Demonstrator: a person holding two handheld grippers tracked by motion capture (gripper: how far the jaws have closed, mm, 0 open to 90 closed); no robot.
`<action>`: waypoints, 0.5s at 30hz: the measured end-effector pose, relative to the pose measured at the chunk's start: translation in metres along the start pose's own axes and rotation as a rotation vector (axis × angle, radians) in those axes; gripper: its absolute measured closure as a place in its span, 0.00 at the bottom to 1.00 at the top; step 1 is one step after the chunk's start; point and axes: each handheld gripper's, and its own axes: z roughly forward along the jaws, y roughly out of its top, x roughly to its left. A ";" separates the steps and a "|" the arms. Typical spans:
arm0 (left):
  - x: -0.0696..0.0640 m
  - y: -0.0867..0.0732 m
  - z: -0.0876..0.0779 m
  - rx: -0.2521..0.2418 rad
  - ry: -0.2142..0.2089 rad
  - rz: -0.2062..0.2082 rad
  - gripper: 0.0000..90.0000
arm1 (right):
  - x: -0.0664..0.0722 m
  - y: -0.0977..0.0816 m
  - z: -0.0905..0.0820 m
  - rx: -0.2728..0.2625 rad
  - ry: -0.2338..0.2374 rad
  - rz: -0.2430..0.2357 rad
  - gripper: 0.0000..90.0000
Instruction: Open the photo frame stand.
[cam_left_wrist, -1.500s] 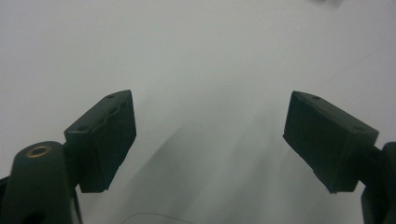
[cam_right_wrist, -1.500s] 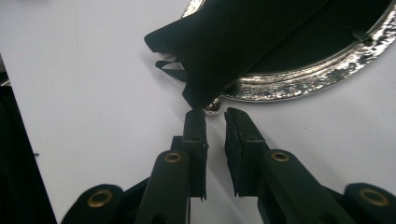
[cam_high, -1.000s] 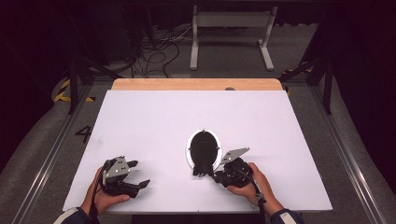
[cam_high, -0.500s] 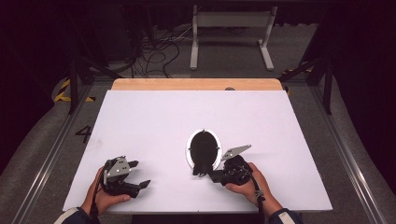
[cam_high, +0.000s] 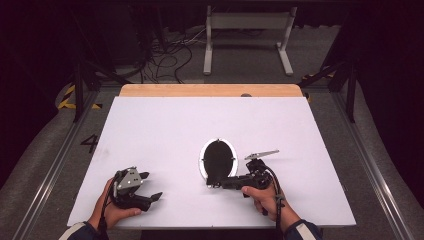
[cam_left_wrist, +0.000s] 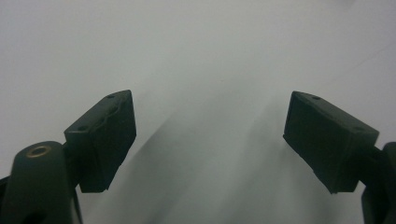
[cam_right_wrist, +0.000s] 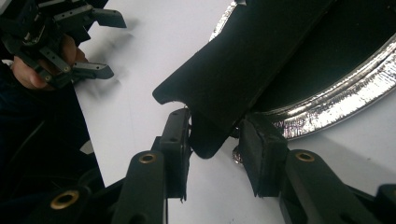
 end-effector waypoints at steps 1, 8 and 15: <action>0.000 0.000 0.000 0.003 0.002 0.002 0.19 | -0.002 0.000 0.002 0.000 0.011 0.018 0.70; 0.001 0.009 0.006 0.002 0.032 0.020 0.19 | -0.014 0.002 0.007 -0.064 0.102 0.177 0.68; 0.007 0.028 0.022 -0.028 -0.012 -0.018 0.22 | -0.018 0.007 0.012 -0.110 0.140 0.215 0.62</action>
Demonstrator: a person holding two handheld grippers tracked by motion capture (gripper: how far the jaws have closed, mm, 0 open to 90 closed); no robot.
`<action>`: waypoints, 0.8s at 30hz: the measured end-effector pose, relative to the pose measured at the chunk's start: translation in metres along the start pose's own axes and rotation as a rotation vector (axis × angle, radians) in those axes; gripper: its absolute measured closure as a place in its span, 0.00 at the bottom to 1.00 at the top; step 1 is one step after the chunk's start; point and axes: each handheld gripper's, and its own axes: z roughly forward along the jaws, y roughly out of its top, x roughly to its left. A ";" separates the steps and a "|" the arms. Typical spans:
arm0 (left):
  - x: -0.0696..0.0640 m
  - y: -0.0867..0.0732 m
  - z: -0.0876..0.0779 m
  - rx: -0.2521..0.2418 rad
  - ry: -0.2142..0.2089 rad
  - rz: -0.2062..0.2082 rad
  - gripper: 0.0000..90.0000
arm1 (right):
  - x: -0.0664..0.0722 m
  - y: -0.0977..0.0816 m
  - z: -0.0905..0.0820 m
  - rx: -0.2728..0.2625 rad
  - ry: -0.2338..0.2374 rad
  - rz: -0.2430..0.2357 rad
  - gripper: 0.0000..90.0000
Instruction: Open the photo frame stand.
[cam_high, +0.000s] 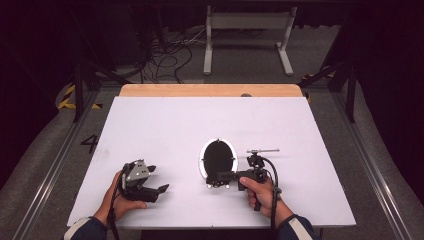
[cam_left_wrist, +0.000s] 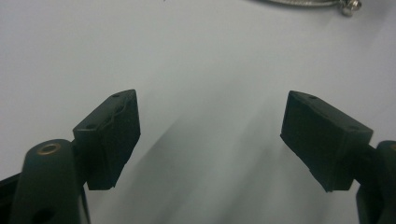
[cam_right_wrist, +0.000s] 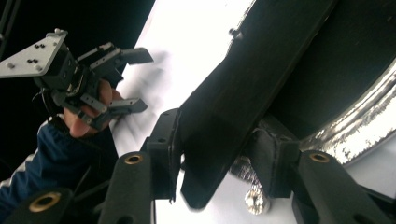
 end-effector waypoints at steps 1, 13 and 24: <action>0.001 0.003 0.002 -0.008 -0.010 -0.002 0.23 | -0.002 0.001 0.001 -0.008 0.008 0.010 0.63; 0.004 0.054 0.057 0.015 -0.156 -0.022 0.22 | -0.007 0.005 0.003 -0.002 0.031 -0.039 0.69; 0.003 0.069 0.083 0.026 -0.240 -0.085 0.22 | -0.003 0.004 0.001 -0.005 0.036 -0.136 0.73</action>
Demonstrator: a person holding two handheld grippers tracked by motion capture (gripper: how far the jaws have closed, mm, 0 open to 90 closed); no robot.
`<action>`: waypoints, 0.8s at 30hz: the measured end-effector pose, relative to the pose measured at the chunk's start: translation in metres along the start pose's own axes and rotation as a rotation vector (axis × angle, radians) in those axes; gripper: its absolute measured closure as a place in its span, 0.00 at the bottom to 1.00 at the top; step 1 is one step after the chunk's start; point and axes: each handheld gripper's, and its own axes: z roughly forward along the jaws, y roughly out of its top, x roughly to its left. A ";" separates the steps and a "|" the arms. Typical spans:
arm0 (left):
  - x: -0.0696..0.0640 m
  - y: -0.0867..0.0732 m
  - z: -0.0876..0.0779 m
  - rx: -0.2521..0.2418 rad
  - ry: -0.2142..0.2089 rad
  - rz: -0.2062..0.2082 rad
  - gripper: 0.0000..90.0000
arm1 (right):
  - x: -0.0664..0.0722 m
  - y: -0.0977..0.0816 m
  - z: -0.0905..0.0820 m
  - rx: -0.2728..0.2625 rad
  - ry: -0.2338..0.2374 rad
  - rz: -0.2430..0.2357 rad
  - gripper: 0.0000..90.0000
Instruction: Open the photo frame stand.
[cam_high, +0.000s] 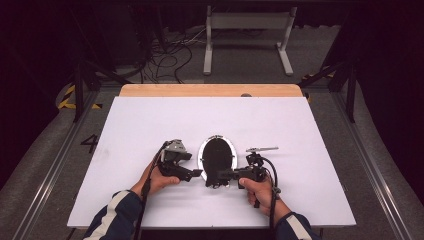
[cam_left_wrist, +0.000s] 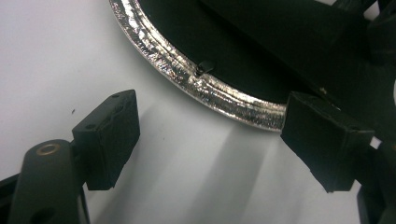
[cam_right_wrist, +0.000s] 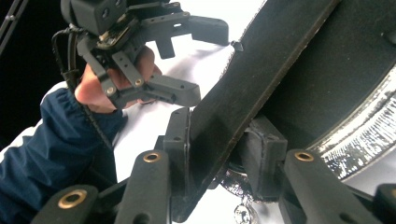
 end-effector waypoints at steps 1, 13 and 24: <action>0.001 0.001 0.001 -0.004 -0.010 0.001 0.22 | 0.000 0.000 0.000 0.003 0.003 -0.011 0.73; 0.007 0.006 0.009 -0.039 -0.087 -0.062 0.21 | 0.008 0.000 -0.001 0.005 -0.014 -0.171 0.74; 0.009 0.010 0.005 -0.080 -0.169 -0.071 0.22 | 0.013 -0.003 -0.002 -0.012 0.001 -0.225 0.76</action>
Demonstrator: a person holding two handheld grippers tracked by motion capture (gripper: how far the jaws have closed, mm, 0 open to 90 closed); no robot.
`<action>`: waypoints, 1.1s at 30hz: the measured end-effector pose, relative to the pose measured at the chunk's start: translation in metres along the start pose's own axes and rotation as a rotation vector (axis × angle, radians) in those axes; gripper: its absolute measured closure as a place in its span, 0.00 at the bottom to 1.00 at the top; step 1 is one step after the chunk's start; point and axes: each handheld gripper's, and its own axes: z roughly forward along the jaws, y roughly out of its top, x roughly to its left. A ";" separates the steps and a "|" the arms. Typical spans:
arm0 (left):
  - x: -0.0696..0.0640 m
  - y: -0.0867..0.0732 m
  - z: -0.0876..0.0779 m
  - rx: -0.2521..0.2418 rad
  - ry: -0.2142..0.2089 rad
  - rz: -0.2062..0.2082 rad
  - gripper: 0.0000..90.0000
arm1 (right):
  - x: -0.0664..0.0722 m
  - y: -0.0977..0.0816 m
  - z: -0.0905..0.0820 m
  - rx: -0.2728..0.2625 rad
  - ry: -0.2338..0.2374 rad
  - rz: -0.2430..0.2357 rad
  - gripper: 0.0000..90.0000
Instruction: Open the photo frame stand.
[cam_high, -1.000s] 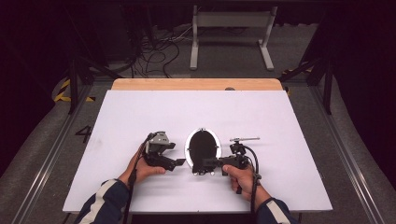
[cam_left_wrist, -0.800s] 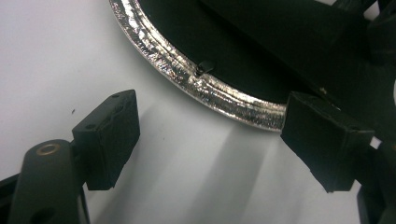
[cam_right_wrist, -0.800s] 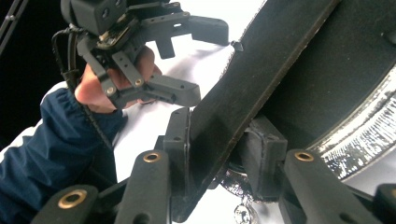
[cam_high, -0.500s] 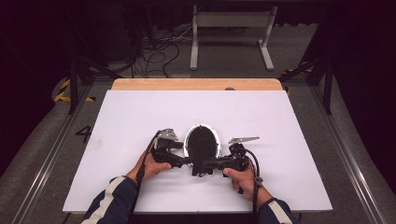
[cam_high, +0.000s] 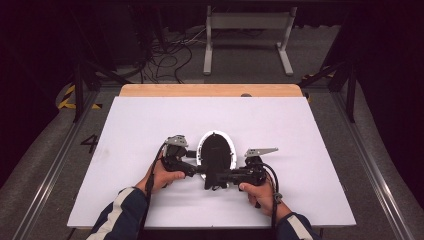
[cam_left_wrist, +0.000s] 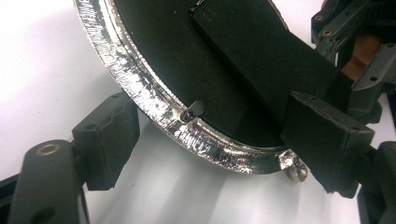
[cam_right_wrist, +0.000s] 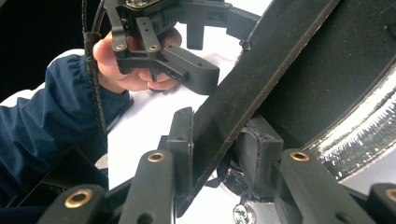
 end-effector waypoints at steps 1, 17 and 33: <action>0.002 0.000 0.000 -0.008 -0.013 -0.014 0.22 | 0.000 0.000 0.000 0.001 0.003 0.001 0.76; 0.002 0.004 0.000 -0.106 -0.083 -0.056 0.28 | 0.002 0.000 -0.004 0.017 0.001 -0.043 0.79; -0.005 0.007 -0.015 -0.148 -0.061 0.029 0.72 | -0.003 -0.001 -0.008 0.017 -0.046 -0.020 0.82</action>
